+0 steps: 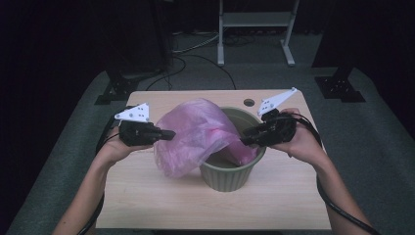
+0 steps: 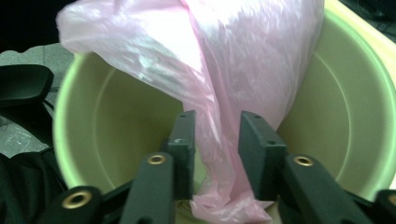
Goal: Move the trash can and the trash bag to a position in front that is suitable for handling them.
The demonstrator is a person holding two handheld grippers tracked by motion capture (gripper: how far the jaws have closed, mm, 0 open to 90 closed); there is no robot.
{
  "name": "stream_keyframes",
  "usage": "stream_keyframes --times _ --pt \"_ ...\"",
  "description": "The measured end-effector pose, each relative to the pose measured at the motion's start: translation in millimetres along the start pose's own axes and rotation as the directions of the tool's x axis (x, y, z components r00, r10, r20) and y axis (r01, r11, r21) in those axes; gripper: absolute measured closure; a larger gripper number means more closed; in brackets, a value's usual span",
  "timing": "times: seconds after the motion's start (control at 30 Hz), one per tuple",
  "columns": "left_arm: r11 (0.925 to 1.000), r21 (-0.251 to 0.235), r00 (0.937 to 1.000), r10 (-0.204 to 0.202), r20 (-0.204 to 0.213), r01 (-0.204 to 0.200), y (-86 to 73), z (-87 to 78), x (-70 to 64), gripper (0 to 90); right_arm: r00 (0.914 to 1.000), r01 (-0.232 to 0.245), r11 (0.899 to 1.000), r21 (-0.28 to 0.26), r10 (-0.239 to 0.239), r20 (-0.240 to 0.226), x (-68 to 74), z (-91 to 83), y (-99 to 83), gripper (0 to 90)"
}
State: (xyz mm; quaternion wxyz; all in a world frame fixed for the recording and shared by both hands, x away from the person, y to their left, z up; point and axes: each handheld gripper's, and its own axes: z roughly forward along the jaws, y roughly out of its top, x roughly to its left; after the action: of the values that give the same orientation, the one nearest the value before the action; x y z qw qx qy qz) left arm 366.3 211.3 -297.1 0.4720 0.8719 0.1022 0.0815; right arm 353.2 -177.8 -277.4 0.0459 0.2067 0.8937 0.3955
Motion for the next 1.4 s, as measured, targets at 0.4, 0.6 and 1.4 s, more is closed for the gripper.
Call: stream_keyframes --times 0.4,0.6,1.4 --pt "1.0 -0.003 0.9999 0.0 0.013 0.001 5.9 5.8 -1.0 89.8 0.9848 0.167 0.986 0.001 -0.167 -0.05 29.2 27.9 59.3 46.4" --pt "0.9998 -0.014 0.9999 -0.012 -0.004 0.012 2.3 -9.0 -1.6 86.3 0.9723 0.223 0.975 0.012 -0.222 -0.074 39.8 55.2 80.2 42.8" --pt "0.9952 -0.058 0.9945 -0.083 -0.064 0.079 -25.6 -46.3 -0.4 69.7 0.9883 0.152 0.987 0.052 -0.15 -0.026 27.1 65.4 73.7 90.0"
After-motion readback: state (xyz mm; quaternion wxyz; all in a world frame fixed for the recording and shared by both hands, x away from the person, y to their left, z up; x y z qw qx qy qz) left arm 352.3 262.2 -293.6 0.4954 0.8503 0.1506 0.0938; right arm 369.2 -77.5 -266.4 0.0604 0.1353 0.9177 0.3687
